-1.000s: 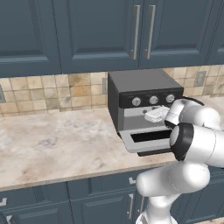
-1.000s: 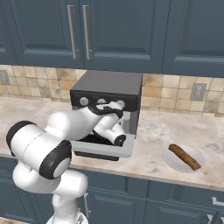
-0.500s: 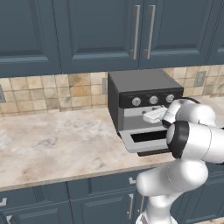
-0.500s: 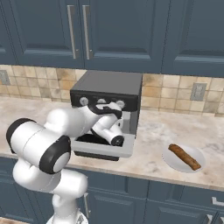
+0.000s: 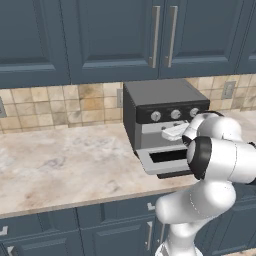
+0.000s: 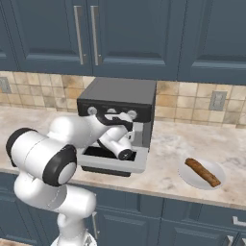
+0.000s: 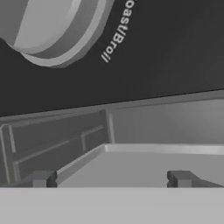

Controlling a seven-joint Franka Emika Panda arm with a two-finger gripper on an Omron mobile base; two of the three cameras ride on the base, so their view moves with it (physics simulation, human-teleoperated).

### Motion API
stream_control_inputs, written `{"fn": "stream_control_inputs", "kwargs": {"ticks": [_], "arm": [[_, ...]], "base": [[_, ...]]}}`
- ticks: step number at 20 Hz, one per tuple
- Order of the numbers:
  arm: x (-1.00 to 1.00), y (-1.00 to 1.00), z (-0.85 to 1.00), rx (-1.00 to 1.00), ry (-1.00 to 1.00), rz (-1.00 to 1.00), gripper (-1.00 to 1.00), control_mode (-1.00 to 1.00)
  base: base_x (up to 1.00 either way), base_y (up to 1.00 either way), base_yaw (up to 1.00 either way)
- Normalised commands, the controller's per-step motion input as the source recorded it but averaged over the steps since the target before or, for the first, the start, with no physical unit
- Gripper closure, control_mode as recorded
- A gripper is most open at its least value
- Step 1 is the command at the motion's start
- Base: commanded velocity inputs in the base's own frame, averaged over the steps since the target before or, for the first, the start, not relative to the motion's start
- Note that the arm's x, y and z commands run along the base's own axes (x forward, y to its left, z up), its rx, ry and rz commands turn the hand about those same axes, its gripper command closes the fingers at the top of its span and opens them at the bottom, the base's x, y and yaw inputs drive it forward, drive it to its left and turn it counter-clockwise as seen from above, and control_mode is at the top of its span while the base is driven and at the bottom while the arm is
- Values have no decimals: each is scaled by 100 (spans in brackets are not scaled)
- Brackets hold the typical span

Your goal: Pull the toaster oven rack outwards. Pick up the baguette from the plate and place it on the toaster oven rack. Close the toaster oven door fully and set the temperature to the lowest setting.

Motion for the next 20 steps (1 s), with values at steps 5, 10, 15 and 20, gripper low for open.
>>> {"fn": "stream_control_inputs", "kwargs": {"ticks": [5,10,15,20], "arm": [[7,0,0,0,0,-4,-100,-100],[8,0,-1,0,0,-3,-100,-100],[8,0,-4,-1,0,-3,-100,-100],[12,0,-4,-4,0,0,-100,-100]], "base": [[0,0,0],[0,0,0],[0,0,0],[0,0,0]]}}
